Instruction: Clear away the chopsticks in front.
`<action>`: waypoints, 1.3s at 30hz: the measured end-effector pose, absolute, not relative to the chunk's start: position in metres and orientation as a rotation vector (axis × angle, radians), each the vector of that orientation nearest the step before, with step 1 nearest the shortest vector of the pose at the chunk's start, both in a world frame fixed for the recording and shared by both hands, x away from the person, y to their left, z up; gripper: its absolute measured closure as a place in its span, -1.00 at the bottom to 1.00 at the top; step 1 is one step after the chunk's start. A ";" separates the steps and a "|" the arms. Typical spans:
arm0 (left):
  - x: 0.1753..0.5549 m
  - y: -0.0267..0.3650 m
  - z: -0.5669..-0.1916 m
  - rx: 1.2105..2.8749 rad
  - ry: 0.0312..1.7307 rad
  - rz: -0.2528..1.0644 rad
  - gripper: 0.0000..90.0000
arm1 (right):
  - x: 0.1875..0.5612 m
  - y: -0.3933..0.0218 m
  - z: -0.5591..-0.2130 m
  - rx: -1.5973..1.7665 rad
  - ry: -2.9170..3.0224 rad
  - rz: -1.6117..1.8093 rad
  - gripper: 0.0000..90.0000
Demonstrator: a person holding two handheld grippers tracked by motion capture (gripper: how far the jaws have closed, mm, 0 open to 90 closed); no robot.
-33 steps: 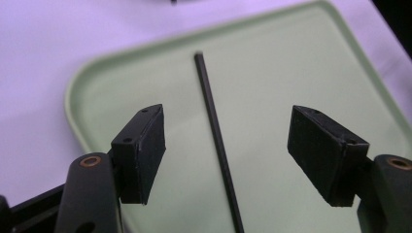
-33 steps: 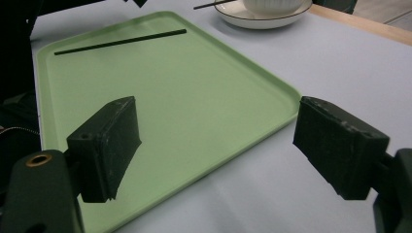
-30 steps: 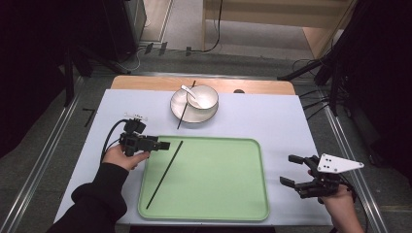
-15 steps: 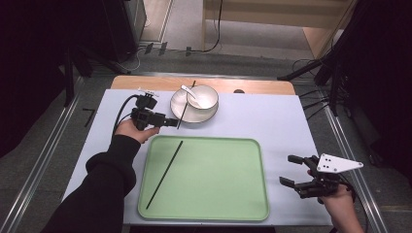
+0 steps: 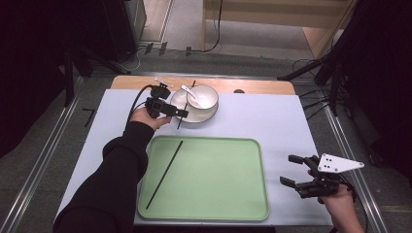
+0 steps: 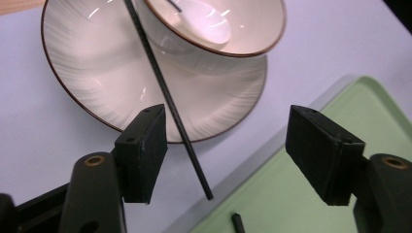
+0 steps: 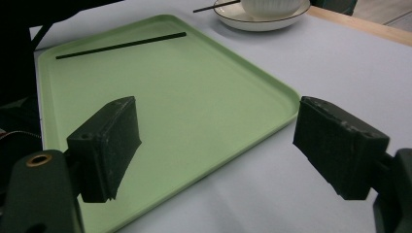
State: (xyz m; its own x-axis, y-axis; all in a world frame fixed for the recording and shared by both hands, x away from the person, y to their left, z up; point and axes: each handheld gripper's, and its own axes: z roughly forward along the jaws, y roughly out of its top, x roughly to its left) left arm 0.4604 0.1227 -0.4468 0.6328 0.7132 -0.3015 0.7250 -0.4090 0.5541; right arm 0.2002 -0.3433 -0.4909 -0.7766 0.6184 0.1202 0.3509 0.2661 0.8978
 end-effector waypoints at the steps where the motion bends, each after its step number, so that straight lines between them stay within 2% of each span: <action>1: 0.464 0.122 -0.450 2.193 1.140 -0.020 -0.26 | 0.200 -0.343 -0.491 0.897 2.284 1.516 -0.61; 8: 0.485 0.113 -0.467 2.197 1.191 0.006 -0.18 | 0.200 -0.343 -0.491 0.891 2.291 1.520 -0.61; 10: 0.488 0.112 -0.470 2.159 1.205 0.009 -0.12 | 0.200 -0.344 -0.491 0.891 2.286 1.522 -0.61; 16: 0.494 0.110 -0.484 2.202 1.260 0.006 0.08 | 0.200 -0.345 -0.492 0.897 2.283 1.529 -0.61; 19: 0.495 0.108 -0.486 2.202 1.278 0.016 0.24 | 0.200 -0.345 -0.492 0.898 2.283 1.530 -0.61; 21: 0.495 0.106 -0.488 2.199 1.301 -0.002 0.49 | 0.201 -0.345 -0.492 0.900 2.282 1.528 -0.61; 27: 0.494 0.100 -0.492 2.201 1.340 -0.006 0.78 | 0.201 -0.345 -0.491 0.900 2.279 1.531 -0.61; 34: 0.496 0.103 -0.491 2.165 1.430 0.000 0.90 | 0.200 -0.346 -0.491 0.902 2.279 1.532 -0.61; 39: 0.495 0.104 -0.489 2.163 1.451 0.023 0.91 | 0.201 -0.346 -0.491 0.900 2.278 1.534 -0.61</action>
State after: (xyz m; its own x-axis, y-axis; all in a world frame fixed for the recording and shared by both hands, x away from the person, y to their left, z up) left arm 0.4952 0.1037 -0.4887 0.4229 0.8648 -0.2708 0.8556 -0.2825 0.4338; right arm 0.2005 -0.3457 -0.4912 -0.7777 0.6152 0.1293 0.3513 0.2547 0.9009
